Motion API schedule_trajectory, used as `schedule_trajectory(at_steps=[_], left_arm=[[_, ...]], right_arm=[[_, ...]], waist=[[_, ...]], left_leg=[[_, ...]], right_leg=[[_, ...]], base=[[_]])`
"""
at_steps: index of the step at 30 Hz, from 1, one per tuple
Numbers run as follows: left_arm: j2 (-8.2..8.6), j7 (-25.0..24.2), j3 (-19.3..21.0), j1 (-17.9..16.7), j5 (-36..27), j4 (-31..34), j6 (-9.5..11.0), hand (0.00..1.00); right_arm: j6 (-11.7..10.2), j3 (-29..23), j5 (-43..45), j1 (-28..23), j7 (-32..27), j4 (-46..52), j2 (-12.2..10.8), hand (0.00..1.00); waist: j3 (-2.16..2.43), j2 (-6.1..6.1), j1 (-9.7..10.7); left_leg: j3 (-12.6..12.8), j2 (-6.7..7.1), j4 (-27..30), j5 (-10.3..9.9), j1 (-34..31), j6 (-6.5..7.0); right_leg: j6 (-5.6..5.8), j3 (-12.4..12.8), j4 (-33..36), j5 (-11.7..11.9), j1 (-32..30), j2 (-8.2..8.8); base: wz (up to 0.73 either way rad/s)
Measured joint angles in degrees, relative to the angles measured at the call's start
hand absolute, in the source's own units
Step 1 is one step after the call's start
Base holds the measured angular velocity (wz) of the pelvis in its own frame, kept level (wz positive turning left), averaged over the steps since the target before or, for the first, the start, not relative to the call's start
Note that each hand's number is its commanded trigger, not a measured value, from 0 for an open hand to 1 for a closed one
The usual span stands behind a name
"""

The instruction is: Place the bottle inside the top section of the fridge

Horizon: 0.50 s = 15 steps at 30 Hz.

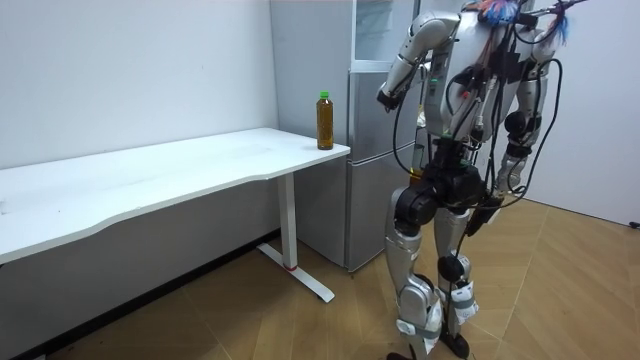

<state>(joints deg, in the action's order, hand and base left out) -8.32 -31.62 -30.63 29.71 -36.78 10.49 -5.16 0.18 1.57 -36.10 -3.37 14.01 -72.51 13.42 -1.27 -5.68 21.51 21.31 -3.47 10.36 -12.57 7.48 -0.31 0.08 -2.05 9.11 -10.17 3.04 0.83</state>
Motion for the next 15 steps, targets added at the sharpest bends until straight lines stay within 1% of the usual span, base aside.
schedule_trajectory(at_steps=[3, 4, 7, 9, 11, 13, 14, 15], left_arm=[[-1.01, -0.27, 0.01, 0.0, 0.33, -1.92, -0.27, 0.0], [-1.25, -0.16, 0.01, 0.0, 0.31, -2.54, -0.42, 0.0], [-1.51, 0.05, 0.01, -0.26, 0.31, -2.72, -0.83, 0.0], [-1.79, 0.09, 0.01, -0.67, 0.26, -2.7, -0.83, 0.0], [-2.0, 0.44, 0.01, -1.52, 0.28, -2.58, -0.84, 0.0], [-2.55, 1.23, 0.09, -2.65, 0.27, -1.61, -0.83, 0.0], [-2.67, 1.33, 0.13, -2.74, 0.28, -1.47, -0.83, 0.0], [-2.71, 1.44, 0.32, -2.99, 0.34, -1.38, -0.82, 0.0]], right_arm=[[0.04, 0.1, 0.28, 0.23, -0.04, -0.01, 0.01, 0.0], [0.11, 0.64, 0.46, 0.22, -0.09, -0.02, 0.08, 0.0], [0.97, 1.23, 1.1, 0.17, -0.2, -0.24, 0.11, 0.0], [1.16, 1.45, 1.0, 0.18, -0.58, -0.3, 0.07, 0.0], [1.15, 1.83, 0.84, 0.01, -0.95, -0.26, 0.06, 0.0], [1.14, 2.27, 0.85, -0.1, -1.0, -0.24, 0.04, 0.0], [1.13, 2.27, 0.88, -0.1, -1.0, -0.23, 0.03, 0.0], [1.11, 2.29, 1.11, -0.04, -1.01, -0.23, 0.03, 0.0]], waist=[[-0.02, 0.04, -0.38], [-0.03, 0.09, -0.68], [-0.05, 0.4, -1.44], [0.04, 0.77, -1.94], [0.23, 1.19, -2.95], [0.44, 1.71, -3.83], [0.47, 1.77, -4.2], [0.54, 1.84, -5.04]], left_leg=[[-0.33, 0.04, 0.01, 0.0, -0.02, 0.0], [-1.04, 0.13, 0.03, 0.0, -0.14, 0.0], [-1.91, 0.15, 0.05, 0.0, -0.61, 0.0], [-2.74, 0.17, 0.04, 0.0, -0.77, 0.0], [-3.2, 0.16, 0.07, 0.01, -0.79, -0.01], [-4.16, 0.19, 0.15, 0.01, -1.03, -0.01], [-4.35, 0.21, 0.15, 0.01, -1.04, -0.01], [-4.42, 0.23, 0.14, 0.02, -1.03, -0.03]], right_leg=[[0.0, -0.02, 0.45, -0.01, -0.17, 0.0], [0.0, -0.14, 0.49, -0.01, -0.21, 0.03], [0.0, -1.22, 0.63, -0.01, -0.35, 0.16], [0.0, -1.59, 0.66, -0.01, -0.34, 0.12], [0.0, -2.14, 0.64, 0.0, -0.18, 0.16], [0.0, -2.93, 0.66, 0.0, -0.06, 0.24], [0.0, -3.06, 0.67, 0.0, 0.01, 0.25], [0.02, -3.19, 0.72, 0.02, 0.09, 0.27]], base=[[0.0], [0.05], [0.18], [0.19], [0.15], [0.19], [0.16], [0.05]])
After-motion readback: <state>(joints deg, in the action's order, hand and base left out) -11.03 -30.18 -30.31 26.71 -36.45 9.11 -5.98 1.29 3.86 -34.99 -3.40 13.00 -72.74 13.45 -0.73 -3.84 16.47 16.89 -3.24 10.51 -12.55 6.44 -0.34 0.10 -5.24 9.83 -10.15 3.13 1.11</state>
